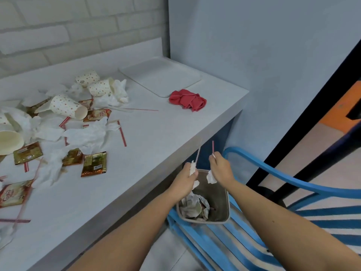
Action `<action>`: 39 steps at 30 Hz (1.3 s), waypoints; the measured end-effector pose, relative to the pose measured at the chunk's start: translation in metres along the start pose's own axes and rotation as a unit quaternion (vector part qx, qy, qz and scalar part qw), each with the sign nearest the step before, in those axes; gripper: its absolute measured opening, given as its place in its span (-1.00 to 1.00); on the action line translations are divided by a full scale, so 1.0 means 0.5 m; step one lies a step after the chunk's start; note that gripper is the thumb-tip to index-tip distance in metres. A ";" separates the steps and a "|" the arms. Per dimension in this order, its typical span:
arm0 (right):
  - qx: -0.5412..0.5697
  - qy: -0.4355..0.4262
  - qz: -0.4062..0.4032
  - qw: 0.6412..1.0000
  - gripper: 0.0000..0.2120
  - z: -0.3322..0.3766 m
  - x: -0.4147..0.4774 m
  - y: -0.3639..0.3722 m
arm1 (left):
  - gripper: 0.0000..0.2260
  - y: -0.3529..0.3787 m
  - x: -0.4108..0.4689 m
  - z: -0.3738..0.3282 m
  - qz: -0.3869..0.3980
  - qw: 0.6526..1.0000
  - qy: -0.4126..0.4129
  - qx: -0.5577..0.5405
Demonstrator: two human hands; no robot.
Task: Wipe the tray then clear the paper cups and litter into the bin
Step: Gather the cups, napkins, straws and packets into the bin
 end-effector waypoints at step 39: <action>-0.065 -0.210 0.132 0.967 -0.90 0.201 0.068 0.006 | -0.87 -0.117 0.022 -0.071 -0.317 0.918 0.212 0.112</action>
Point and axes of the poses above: each hand's wrist, its own x-axis towards the middle knuckle, its own y-axis out of the palm, z = x × y, the point moved 1 cm from there along x, towards the middle knuckle, and after that the axes turned 2 degrees about z, right-handed, at the moved point
